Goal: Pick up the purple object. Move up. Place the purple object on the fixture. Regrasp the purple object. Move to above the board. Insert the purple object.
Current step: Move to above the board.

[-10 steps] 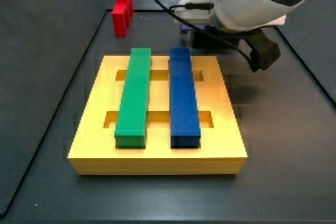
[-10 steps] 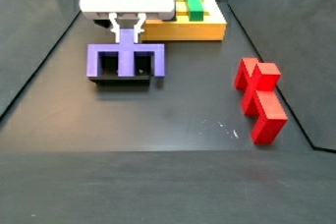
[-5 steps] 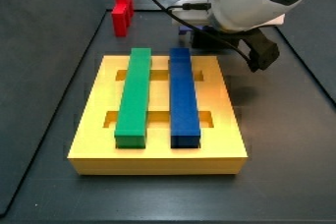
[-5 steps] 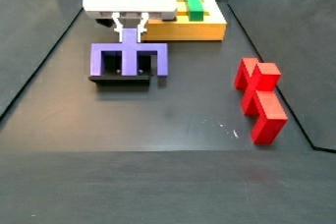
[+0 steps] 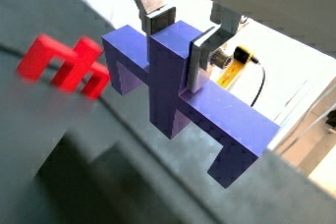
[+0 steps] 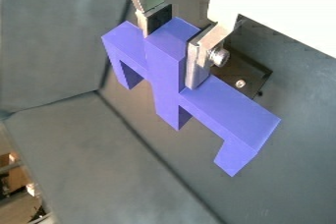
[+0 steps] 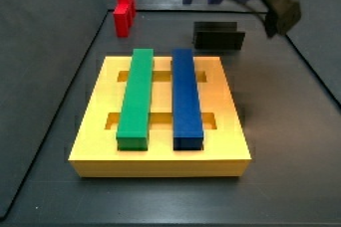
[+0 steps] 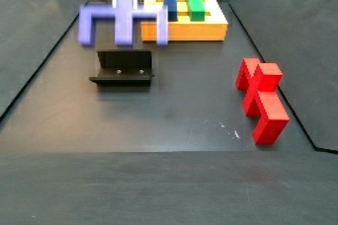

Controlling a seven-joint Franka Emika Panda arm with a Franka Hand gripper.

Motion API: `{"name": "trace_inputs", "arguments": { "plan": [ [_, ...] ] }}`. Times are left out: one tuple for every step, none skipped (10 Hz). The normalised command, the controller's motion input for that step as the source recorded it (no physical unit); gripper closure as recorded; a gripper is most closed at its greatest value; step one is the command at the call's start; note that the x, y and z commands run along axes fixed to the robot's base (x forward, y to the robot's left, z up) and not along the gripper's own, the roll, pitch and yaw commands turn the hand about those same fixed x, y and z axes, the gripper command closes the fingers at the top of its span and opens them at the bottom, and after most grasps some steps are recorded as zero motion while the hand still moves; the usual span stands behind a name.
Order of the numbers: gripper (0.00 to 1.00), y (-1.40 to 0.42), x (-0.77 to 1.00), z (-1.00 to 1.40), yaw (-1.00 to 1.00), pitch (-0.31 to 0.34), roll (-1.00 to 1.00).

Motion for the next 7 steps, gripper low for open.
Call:
{"name": "trace_inputs", "arguments": {
  "plan": [
    [1.0, 0.0, -0.03, 1.4, -0.03, -0.02, -0.08],
    [1.0, 0.0, -0.04, 1.4, -0.04, -0.001, -0.04],
    [1.0, 0.0, -0.06, 1.4, -0.03, 0.013, -0.02],
    [1.0, -0.01, -0.06, 1.4, -0.02, 0.025, -0.01],
    [1.0, 0.0, -0.01, 0.53, -0.02, 0.045, -0.02],
    [1.0, 0.0, 0.01, 0.18, -0.01, 0.059, 0.0],
    [1.0, -1.4, -0.84, 0.26, -0.05, 0.075, -1.0]
  ]
}}
